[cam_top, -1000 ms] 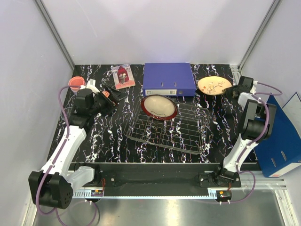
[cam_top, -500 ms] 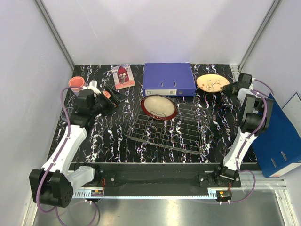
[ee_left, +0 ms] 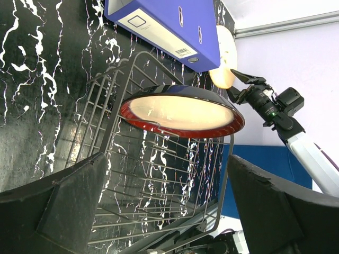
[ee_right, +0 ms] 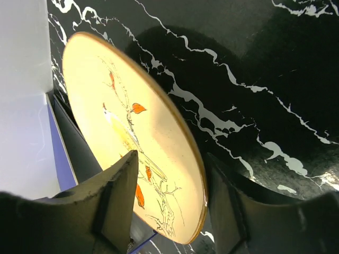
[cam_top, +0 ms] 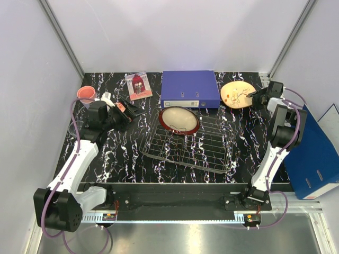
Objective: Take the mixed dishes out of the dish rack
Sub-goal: Place the plate at the center of the board.
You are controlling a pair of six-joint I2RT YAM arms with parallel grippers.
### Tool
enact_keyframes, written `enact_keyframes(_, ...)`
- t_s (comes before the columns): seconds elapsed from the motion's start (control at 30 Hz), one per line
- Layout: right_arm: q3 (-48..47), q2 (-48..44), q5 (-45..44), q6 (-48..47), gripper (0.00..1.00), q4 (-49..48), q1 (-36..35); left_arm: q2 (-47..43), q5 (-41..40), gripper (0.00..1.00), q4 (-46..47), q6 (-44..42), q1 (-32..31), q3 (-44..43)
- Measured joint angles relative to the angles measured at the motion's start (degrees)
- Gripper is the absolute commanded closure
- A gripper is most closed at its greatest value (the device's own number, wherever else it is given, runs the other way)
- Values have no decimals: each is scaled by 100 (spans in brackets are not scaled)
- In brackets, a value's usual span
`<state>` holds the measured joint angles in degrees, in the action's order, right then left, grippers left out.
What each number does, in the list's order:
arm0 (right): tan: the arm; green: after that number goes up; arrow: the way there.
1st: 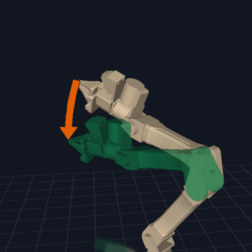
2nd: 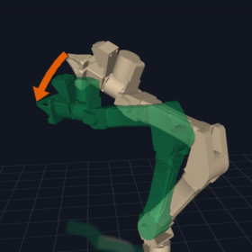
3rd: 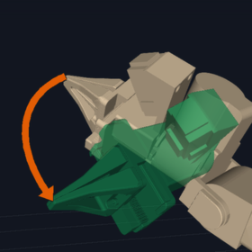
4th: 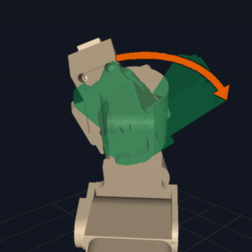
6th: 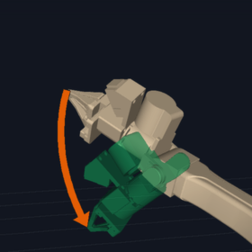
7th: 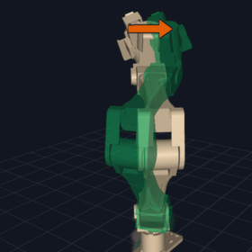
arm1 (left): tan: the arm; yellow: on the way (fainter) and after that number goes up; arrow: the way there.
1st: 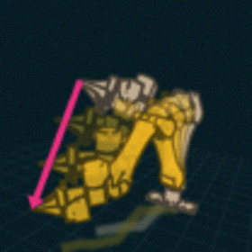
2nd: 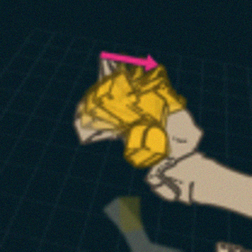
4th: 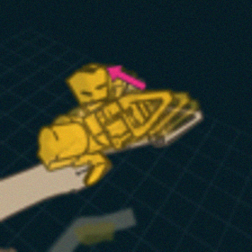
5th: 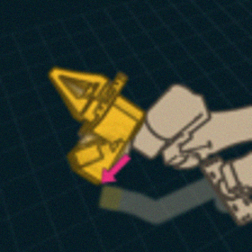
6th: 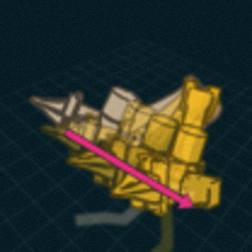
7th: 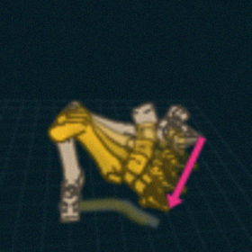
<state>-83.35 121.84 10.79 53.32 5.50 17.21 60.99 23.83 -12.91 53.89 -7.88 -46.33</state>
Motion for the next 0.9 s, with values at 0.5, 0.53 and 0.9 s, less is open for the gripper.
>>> enact_keyframes(0.5,199,-400,216,361,34,420,-2,7,39,1,-55,7,0,9)
enact_keyframes(0.53,264,-490,214,363,34,470,-2,13,44,1,-52,7,0,9)
enact_keyframes(0.9,957,-1285,177,374,35,621,-7,24,98,1,-87,7,0,109)
